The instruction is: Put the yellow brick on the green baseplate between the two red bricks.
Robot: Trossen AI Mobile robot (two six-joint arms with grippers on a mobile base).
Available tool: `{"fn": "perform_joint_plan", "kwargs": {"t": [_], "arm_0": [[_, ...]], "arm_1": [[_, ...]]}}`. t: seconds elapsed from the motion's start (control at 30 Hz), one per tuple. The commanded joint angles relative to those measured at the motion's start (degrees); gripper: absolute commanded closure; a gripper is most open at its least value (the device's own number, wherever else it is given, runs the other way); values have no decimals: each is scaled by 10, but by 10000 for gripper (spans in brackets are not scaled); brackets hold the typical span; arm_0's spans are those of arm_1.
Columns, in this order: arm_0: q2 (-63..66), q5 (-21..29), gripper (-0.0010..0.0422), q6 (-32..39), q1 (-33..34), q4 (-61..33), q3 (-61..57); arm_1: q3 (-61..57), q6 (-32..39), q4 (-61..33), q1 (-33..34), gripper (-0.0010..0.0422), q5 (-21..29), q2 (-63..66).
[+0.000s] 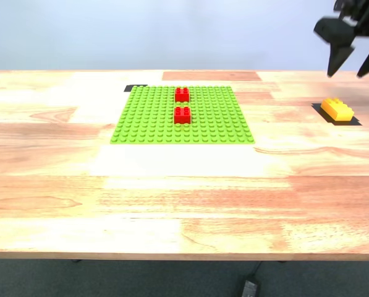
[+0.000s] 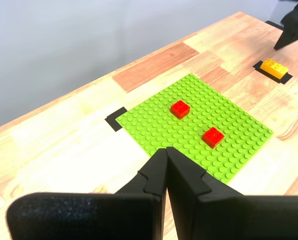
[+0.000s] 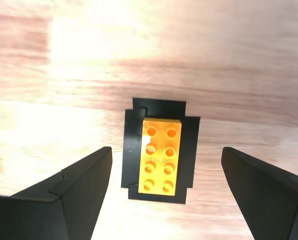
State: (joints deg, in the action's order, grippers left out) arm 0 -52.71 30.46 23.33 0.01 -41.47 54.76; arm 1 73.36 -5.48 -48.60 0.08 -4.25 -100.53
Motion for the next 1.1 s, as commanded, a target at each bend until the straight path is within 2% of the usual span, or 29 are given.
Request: {"fn": "perform_joint_plan", "kwargs": {"t": [0.03, 0.4, 0.6, 0.8, 1.1], "arm_0": [[0, 0, 413, 0, 0, 7, 0], [0, 0, 412, 0, 0, 7, 0], [0, 0, 412, 0, 0, 7, 0], [0, 0, 412, 0, 0, 8, 0], [0, 0, 412, 0, 0, 14, 0]], "arm_1": [[-14, -1, 11, 0, 109, -1, -16], [-43, -1, 44, 0, 110, -1, -61], [-45, 5, 54, -5, 135, 0, -79], [-60, 8, 61, -4, 214, -1, -78], [-65, 0, 72, -4, 396, -3, -58]]}}
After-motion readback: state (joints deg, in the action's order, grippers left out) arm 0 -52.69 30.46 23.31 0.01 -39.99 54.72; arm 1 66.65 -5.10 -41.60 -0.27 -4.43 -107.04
